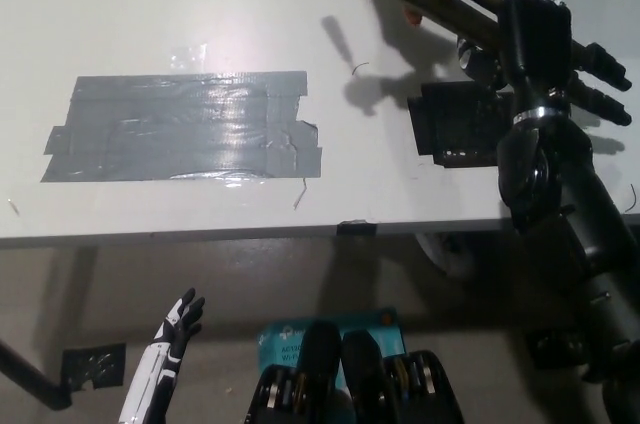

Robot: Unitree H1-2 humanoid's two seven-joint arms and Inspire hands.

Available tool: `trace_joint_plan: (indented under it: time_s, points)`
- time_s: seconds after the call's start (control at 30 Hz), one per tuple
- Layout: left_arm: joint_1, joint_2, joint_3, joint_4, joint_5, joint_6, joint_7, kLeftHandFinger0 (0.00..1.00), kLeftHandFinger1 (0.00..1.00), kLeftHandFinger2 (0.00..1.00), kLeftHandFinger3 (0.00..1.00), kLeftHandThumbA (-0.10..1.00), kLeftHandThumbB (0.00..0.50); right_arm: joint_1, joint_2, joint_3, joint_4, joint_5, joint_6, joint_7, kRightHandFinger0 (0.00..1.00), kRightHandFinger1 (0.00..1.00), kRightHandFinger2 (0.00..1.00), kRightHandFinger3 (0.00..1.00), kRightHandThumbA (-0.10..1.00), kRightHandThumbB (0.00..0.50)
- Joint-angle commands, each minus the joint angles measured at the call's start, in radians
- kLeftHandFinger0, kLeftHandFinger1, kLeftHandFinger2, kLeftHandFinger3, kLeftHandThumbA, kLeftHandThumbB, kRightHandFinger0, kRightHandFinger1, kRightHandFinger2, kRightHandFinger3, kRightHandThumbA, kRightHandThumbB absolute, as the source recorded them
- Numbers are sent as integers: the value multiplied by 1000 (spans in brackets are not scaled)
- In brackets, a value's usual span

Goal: A person hands a tripod to the robot which it grabs with its right hand and places in the middle of the table in front of it

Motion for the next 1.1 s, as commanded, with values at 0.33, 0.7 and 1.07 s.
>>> trace_joint_plan:
  time_s: [0.33, 0.7, 1.07]
  points:
    - [-14, 12, 1, -32, 5, -46, -6, 1000, 1000, 1000, 1000, 1000, 279, -61, -98, 123, 60, -84, -258, -349, 0, 354, 815, 789, -100, 278]
    - [-33, 16, -1, -18, -4, -46, -15, 1000, 1000, 1000, 1000, 1000, 264, -57, -137, 245, 300, -67, -337, -354, 0, 393, 816, 815, -100, 255]
    - [-77, 30, -6, 2, 1, -46, -15, 1000, 1000, 1000, 1000, 1000, 242, -51, -160, 254, 304, -43, -359, -298, 0, 472, 895, 845, -100, 241]
